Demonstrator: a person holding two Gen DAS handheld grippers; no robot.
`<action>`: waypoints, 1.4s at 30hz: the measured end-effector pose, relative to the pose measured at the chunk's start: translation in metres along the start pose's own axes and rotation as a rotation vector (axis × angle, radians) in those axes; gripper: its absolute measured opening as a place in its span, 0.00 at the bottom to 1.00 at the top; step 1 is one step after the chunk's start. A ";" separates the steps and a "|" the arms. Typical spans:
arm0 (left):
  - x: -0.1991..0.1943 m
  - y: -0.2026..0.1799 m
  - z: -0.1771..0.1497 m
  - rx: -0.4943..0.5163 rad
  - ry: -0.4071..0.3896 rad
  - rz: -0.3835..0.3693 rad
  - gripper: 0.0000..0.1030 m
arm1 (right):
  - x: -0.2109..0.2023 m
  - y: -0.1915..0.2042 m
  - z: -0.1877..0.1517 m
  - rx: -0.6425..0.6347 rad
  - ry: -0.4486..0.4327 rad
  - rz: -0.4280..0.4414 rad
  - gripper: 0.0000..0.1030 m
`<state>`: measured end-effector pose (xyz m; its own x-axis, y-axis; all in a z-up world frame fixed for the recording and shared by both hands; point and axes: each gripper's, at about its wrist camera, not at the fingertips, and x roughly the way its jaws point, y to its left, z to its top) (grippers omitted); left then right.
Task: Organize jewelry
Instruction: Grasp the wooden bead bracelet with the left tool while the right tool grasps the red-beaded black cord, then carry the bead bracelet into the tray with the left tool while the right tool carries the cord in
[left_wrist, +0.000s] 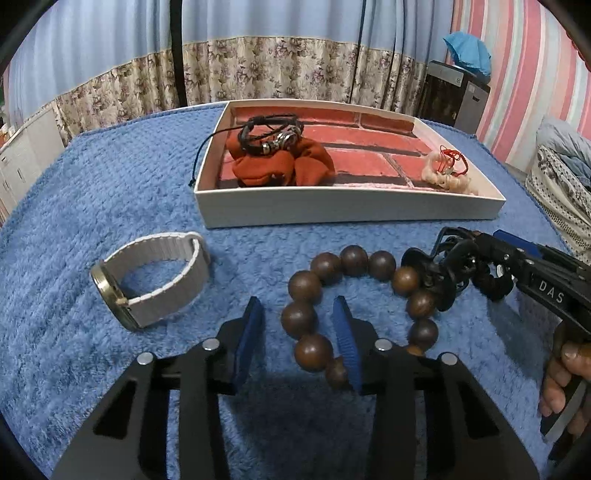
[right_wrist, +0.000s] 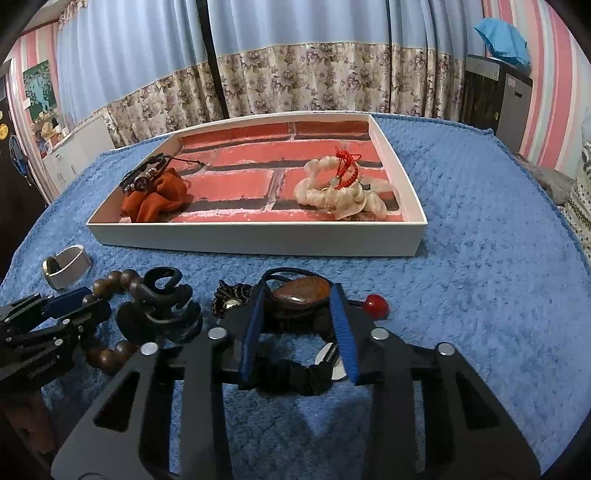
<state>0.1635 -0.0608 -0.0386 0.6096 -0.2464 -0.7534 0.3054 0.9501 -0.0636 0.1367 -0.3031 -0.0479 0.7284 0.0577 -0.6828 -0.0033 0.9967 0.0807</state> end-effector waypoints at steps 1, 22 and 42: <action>-0.001 0.000 0.000 -0.001 -0.001 0.001 0.37 | 0.001 0.000 0.000 0.001 0.001 0.002 0.27; -0.026 0.007 0.001 -0.036 -0.088 -0.017 0.19 | -0.046 -0.013 0.002 0.019 -0.136 -0.021 0.04; -0.090 0.002 0.011 -0.026 -0.228 -0.017 0.19 | -0.113 -0.016 0.008 0.018 -0.259 -0.017 0.04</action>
<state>0.1168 -0.0386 0.0362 0.7551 -0.2964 -0.5849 0.2996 0.9494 -0.0943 0.0594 -0.3259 0.0339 0.8794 0.0228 -0.4756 0.0204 0.9961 0.0853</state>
